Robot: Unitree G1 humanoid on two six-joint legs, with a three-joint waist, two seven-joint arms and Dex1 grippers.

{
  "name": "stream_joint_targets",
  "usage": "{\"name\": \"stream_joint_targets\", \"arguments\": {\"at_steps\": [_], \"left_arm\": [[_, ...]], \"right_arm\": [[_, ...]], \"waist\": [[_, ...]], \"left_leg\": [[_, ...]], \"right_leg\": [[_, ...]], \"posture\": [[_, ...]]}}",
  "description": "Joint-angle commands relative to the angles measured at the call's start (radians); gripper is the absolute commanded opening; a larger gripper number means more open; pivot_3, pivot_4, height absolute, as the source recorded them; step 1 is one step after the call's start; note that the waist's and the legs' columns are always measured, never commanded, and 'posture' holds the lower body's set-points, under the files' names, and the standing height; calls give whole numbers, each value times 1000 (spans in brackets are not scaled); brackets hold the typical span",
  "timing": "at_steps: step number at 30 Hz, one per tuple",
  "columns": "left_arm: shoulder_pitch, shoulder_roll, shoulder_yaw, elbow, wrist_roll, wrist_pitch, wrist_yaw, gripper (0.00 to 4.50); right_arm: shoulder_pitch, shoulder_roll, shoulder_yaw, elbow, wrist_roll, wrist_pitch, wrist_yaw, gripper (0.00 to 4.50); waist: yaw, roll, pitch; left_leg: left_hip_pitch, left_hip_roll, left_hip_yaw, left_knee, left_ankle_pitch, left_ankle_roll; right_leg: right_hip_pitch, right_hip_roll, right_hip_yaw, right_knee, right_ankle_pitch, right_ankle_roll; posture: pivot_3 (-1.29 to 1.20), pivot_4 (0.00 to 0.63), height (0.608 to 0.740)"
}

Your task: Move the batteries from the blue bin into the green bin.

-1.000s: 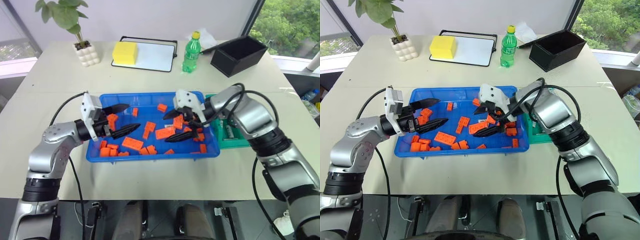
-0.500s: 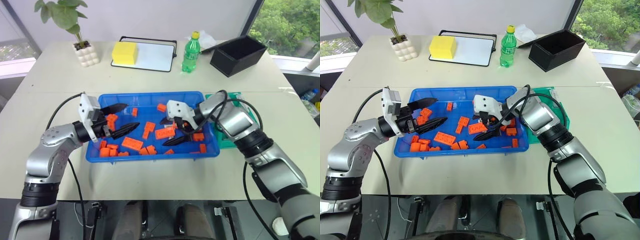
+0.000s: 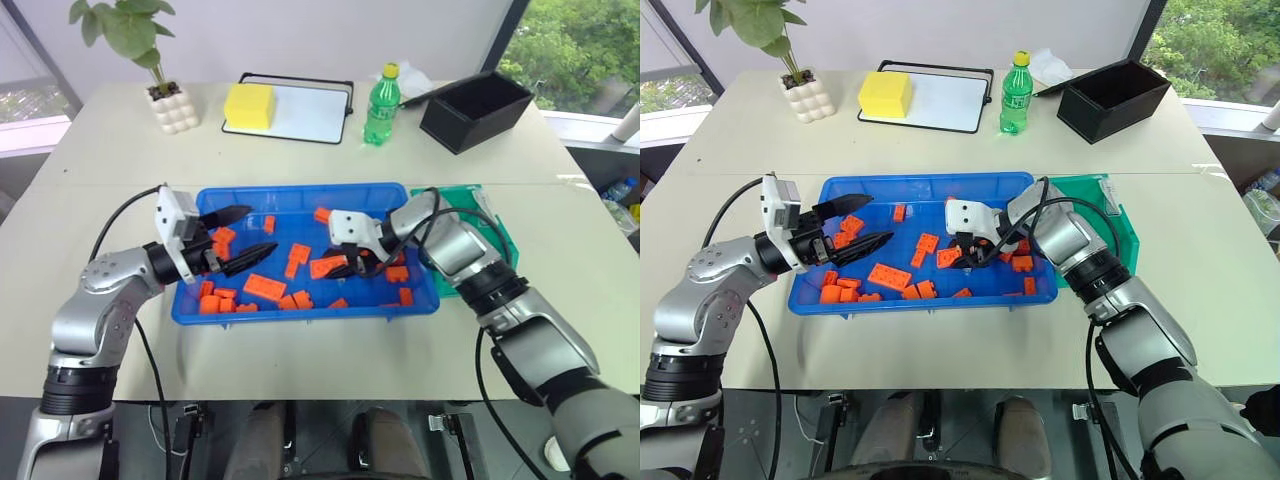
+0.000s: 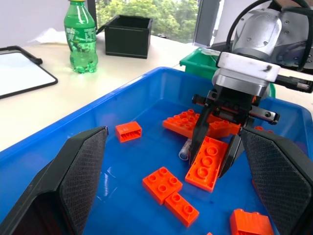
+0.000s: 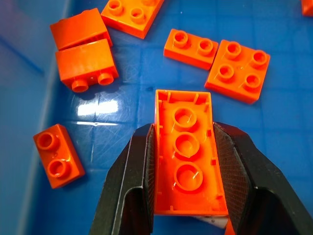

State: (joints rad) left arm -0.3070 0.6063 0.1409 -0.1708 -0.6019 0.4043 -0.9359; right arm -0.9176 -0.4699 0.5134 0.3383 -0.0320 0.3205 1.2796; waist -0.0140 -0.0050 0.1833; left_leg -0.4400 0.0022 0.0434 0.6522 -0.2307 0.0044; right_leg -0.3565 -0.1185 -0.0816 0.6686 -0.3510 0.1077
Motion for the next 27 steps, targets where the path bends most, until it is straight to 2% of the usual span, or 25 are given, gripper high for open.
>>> {"name": "stream_joint_targets", "arguments": {"at_steps": [1, 7, 12, 18, 25, 27], "left_arm": [[2, 0, 34, -33, -17, -17, 4, 4500], [-2, -4, 29, -24, -13, -23, 4, 4500], [-11, -9, 23, -12, -8, -27, 1, 4500], [-18, -17, 19, -6, -4, -30, -2, 4500], [-12, -26, 18, -20, -5, -23, 1, 4500], [-8, -27, 18, -26, -8, -22, 4, 4500]], "right_arm": [[-28, 19, -36, -45, 9, 12, -7, 1181], [-66, 56, -87, -123, 53, 93, -16, 1181], [-88, 144, -136, -198, 119, 144, -59, 1181], [-69, 244, -126, -192, 119, 104, -136, 1181], [-38, 313, -91, -71, 74, -15, -200, 1181], [-31, 320, -83, -70, 74, -20, -198, 2217]], "waist": [[0, 0, 0], [0, 0, 0], [0, 0, 0], [1, 0, 0], [-4, 0, 0], [-3, 0, 0]], "left_leg": [[0, 0, 0, 0, 0, 0], [0, 0, 0, 0, 0, 0], [0, 0, 0, 0, 0, 0], [0, -1, 0, 0, 0, 0], [1, -1, -1, 0, 0, 0], [1, -1, -1, 0, 0, 0]], "right_leg": [[0, 0, 0, 0, 0, 0], [0, 0, 0, 0, 0, 0], [0, 0, 0, 1, 0, 0], [0, 0, 0, 1, 0, 0], [0, 0, 0, 2, 0, 0], [0, 0, 0, 2, 0, 0]], "posture": [[0, 150, 739], [0, 150, 739], [0, 150, 739], [0, 150, 739], [0, 150, 739], [0, 150, 739]]}}
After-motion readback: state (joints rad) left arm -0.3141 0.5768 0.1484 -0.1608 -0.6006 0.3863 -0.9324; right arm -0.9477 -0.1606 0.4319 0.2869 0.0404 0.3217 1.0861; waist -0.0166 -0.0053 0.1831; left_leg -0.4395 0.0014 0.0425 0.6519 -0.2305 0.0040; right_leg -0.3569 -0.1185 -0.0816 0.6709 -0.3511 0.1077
